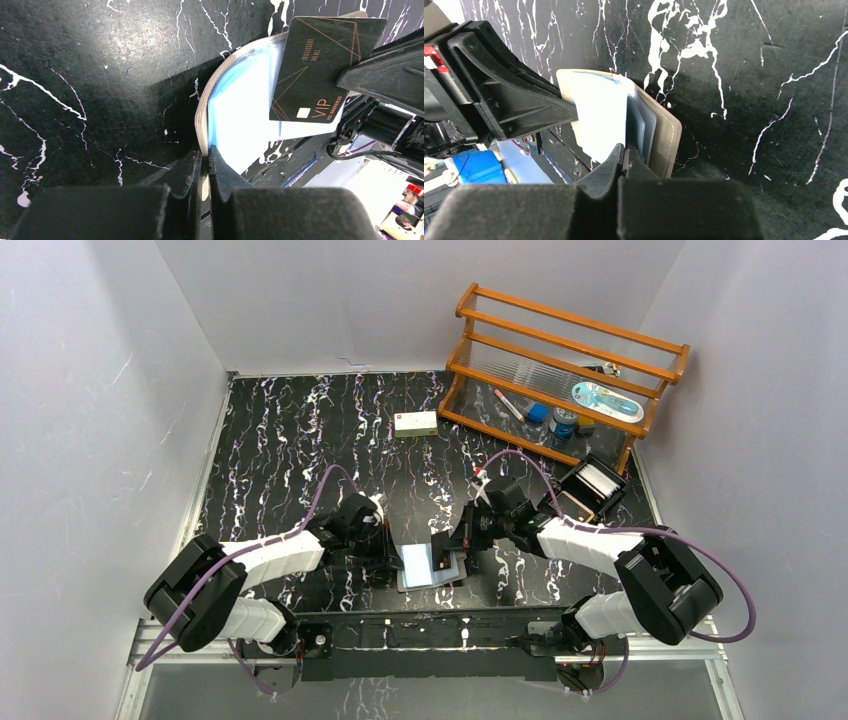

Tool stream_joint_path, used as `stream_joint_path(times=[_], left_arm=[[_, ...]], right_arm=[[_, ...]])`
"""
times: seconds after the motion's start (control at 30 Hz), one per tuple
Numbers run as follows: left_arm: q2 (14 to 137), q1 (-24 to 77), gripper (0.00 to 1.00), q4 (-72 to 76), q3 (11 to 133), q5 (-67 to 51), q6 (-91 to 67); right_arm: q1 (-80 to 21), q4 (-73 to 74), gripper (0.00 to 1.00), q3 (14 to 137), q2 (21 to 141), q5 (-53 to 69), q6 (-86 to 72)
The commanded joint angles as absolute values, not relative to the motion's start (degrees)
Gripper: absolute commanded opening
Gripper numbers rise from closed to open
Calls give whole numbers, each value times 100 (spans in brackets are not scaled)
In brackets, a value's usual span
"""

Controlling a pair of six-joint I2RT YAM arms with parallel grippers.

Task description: Put the credit cards into the card holder

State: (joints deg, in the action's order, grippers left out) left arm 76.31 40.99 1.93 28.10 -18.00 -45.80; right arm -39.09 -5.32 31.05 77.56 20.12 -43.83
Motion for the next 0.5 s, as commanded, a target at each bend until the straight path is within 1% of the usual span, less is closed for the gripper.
stream_joint_path(times=[0.0,0.2,0.47], left_arm=[[7663,4076,0,73,2822,-1678,-4452],[7664,4078,0,152,2788,-1723,-4482],[7665,4078,0,174,2796,-1752,-4490]], right_arm=[[-3880,-783,0,3102,7463,2029,-4493],[-3860,-885,0,3086,7323,2023,-4604],[-3860,-1240,0,2989,7609,2157,-4668]])
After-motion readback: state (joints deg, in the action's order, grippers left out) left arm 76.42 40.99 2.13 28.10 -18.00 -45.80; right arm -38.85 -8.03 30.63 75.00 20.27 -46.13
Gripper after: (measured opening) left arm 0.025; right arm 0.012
